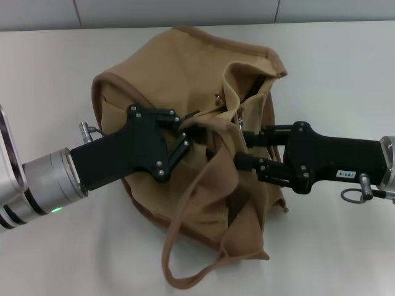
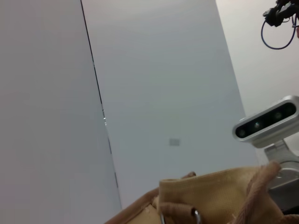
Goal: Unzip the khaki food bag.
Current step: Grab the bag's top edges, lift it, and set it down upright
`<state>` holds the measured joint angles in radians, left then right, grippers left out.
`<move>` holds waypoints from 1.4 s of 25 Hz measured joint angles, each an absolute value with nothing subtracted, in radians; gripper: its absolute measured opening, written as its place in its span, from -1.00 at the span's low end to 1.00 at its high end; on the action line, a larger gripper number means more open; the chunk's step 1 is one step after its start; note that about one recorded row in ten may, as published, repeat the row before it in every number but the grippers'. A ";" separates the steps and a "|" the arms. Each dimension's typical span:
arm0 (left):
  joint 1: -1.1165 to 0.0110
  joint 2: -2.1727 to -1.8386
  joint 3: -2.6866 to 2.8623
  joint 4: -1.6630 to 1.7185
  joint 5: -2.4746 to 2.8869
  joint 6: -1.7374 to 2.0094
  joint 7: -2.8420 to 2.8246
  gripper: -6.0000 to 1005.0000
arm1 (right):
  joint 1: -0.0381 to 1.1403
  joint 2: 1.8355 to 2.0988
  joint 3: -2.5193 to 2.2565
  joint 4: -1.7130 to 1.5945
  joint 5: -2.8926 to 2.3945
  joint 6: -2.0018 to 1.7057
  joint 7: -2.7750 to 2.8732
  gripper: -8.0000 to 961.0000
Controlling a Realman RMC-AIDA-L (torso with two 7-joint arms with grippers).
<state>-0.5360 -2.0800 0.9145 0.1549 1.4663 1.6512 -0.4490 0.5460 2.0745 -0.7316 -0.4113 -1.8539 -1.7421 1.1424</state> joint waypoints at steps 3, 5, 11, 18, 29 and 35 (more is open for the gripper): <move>-0.538 -2.080 0.914 0.155 1.457 1.638 -0.449 -0.88 | 0.546 2.070 -0.748 -0.413 -1.855 -1.748 1.145 0.18; -0.538 -2.080 0.914 0.155 1.448 1.630 -0.449 -0.88 | 0.544 2.069 -0.750 -0.413 -1.855 -1.751 1.148 0.10; -0.542 -2.080 0.914 0.155 1.442 1.616 -0.449 -0.88 | 0.530 2.059 -0.730 -0.414 -1.849 -1.746 1.167 -0.47; -0.547 -2.080 0.914 0.155 1.441 1.604 -0.449 -0.88 | 0.528 2.046 -0.674 -0.414 -1.850 -1.733 1.218 -0.54; -0.547 -2.080 0.914 0.155 1.440 1.598 -0.446 -0.88 | 0.517 2.026 -0.630 -0.417 -1.845 -1.752 1.254 -0.51; -0.550 -2.080 0.921 0.144 1.440 1.607 -0.446 -0.88 | 0.535 2.043 -0.637 -0.417 -1.848 -1.748 1.252 -0.47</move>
<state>-0.5499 -2.0799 0.9210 0.1443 1.4399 1.6067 -0.4462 0.5346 2.0428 -0.6371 -0.4171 -1.8479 -1.7477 1.2524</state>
